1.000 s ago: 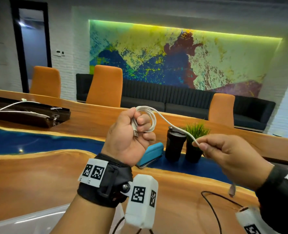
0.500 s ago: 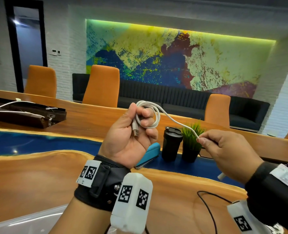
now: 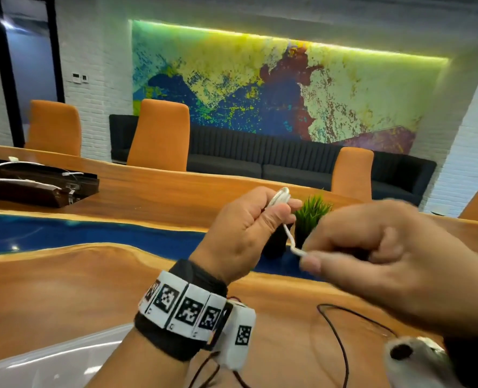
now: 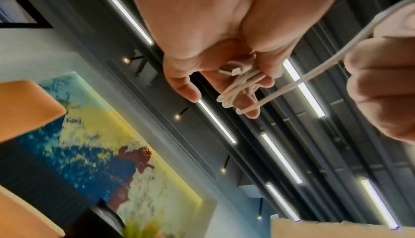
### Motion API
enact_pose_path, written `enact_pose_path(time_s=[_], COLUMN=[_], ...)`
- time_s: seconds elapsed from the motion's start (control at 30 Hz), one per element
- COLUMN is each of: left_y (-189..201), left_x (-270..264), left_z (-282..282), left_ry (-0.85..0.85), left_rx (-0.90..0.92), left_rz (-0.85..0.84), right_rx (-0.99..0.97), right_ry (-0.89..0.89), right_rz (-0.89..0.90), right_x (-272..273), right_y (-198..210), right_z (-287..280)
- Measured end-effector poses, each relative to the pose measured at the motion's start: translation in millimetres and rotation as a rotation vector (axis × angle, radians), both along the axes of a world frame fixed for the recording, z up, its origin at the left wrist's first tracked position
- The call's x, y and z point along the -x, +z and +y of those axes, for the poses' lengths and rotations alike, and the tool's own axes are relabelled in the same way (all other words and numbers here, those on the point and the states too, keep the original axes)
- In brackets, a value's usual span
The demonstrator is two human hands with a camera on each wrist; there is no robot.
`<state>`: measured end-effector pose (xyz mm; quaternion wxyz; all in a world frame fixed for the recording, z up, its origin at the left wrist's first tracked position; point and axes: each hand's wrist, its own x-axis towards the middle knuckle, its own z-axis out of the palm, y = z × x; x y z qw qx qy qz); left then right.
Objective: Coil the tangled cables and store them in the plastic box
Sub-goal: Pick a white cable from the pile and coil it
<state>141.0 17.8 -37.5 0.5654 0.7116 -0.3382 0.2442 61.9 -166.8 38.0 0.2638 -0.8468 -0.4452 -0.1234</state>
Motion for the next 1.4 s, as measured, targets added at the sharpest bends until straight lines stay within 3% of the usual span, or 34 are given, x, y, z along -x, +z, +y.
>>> enact_pose_path(time_s=[0.13,0.27,0.4,0.53,0.6,0.77,0.9,1.17,1.3,1.4], left_y=[-2.1,-2.5,-6.2,-9.1,-7.2,-8.0,-16.7,-11.7,-6.7,-3.0], left_x=[6.3,12.3,11.8,7.3,7.7,11.2,8.1,5.7,4.0,3.3], left_z=[-9.3,-17.7,-25.4,-25.5,-25.0,-31.9,-38.6,-32.9,-19.1,-9.1], left_ry=[0.002,-0.168,-0.294,-0.336,-0.372,-0.228,-0.114,-0.156,-0.168,-0.084], left_rx=[-0.174,-0.073,0.04,0.128,0.175,0.126,0.136,0.255,0.145,0.032], left_rz=[-0.032,0.088,0.307,0.441,0.487,0.413,0.32,0.363,0.335,0.298], right_rx=[-0.296,-0.405,-0.168,0.149,0.212,0.253,0.155,-0.005,-0.008,-0.037], right_ry=[-0.053,-0.253,-0.457,-0.373,-0.337,-0.386,-0.33,-0.399,-0.403,-0.361], right_rz=[0.074,0.045,-0.111,-0.109,-0.146,-0.291,-0.206,-0.159,-0.139,-0.059], right_x=[-14.1,-46.1,-63.7,-58.9,-59.1,-61.8,-60.7,-75.0,-77.6,-77.7], right_y=[22.7,15.5,-0.7,-4.2,-6.2,-19.1,-34.4,-35.1,-30.8,-32.7], right_z=[-16.3,-33.1,-33.3,-30.5,-27.8,-23.9,-16.8,-15.4,-14.7,-14.8])
